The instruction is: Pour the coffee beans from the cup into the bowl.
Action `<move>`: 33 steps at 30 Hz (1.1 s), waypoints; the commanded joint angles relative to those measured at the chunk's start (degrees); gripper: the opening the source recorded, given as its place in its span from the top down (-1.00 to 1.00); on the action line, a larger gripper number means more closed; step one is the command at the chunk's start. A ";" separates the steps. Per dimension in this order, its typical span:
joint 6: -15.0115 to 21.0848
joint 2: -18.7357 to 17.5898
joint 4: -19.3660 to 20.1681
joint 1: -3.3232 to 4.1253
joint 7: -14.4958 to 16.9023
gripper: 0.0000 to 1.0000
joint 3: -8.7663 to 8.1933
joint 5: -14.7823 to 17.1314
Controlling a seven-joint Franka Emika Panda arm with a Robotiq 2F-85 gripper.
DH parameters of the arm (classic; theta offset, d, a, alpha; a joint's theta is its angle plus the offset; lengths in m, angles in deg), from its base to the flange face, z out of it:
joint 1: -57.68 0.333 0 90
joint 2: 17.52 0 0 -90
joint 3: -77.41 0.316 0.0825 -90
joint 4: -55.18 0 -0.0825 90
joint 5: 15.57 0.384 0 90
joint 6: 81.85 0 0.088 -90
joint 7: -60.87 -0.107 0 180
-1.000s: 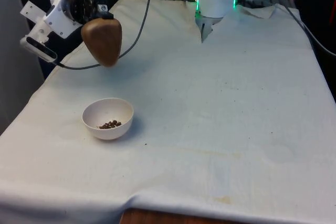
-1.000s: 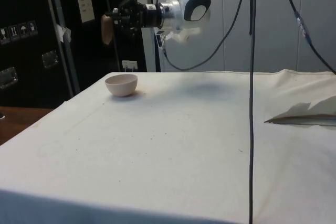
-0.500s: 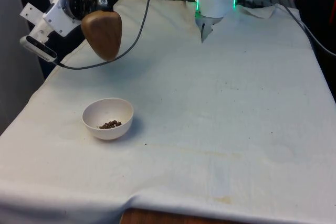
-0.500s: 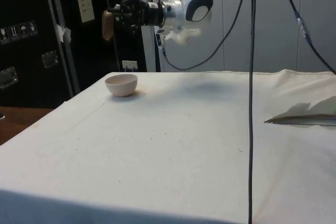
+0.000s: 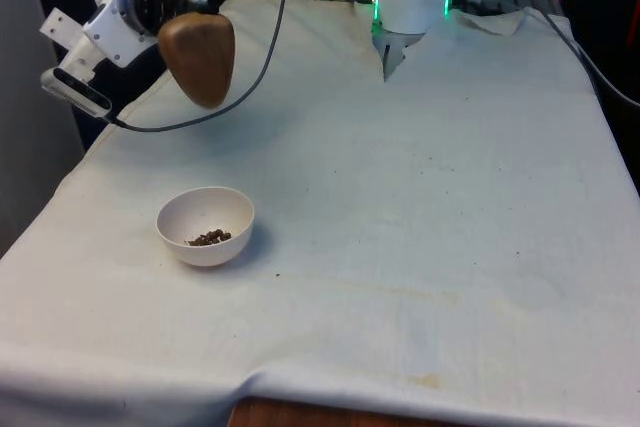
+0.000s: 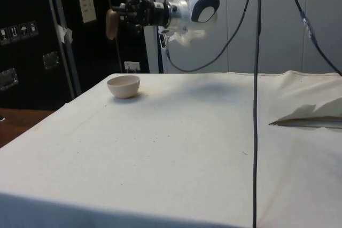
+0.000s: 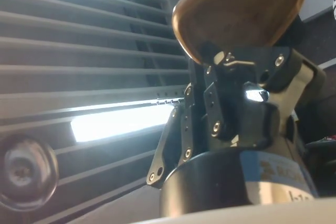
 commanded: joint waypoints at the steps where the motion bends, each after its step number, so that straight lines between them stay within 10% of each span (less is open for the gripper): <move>1: 0.06 0.17 0.17 -0.06 -0.11 1.00 0.11 0.34; 33: -1.78 0.34 0.86 0.80 2.69 1.00 -0.57 0.00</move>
